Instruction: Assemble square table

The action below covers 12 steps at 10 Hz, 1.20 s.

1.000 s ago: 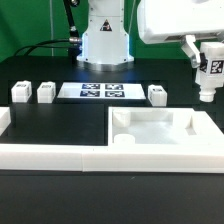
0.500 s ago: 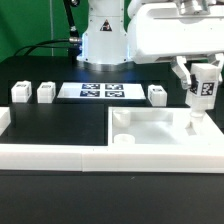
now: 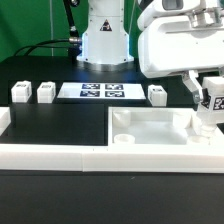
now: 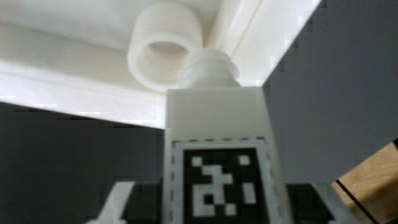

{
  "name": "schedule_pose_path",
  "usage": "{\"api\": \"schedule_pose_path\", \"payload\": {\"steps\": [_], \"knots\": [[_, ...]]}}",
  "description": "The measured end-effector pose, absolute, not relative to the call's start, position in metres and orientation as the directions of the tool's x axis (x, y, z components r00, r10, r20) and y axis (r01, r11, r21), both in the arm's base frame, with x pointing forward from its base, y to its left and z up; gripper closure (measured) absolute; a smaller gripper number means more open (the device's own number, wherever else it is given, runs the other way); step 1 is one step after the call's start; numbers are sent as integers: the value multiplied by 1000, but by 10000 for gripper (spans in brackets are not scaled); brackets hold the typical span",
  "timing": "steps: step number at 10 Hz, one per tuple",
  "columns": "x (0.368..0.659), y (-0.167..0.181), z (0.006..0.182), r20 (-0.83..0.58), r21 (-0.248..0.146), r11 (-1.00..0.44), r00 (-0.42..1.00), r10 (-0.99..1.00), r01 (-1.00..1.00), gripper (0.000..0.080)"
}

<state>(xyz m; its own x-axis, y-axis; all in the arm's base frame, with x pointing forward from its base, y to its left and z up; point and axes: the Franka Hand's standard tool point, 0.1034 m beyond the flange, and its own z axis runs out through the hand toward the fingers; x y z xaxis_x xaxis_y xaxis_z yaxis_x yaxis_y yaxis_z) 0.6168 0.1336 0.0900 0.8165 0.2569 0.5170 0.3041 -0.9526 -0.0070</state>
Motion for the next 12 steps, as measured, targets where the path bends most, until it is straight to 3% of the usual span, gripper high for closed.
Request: {"api": "schedule_pose_path", "payload": {"steps": [12], "knots": [[626,121,86,561,30,-947,778,282,321,511]]}}
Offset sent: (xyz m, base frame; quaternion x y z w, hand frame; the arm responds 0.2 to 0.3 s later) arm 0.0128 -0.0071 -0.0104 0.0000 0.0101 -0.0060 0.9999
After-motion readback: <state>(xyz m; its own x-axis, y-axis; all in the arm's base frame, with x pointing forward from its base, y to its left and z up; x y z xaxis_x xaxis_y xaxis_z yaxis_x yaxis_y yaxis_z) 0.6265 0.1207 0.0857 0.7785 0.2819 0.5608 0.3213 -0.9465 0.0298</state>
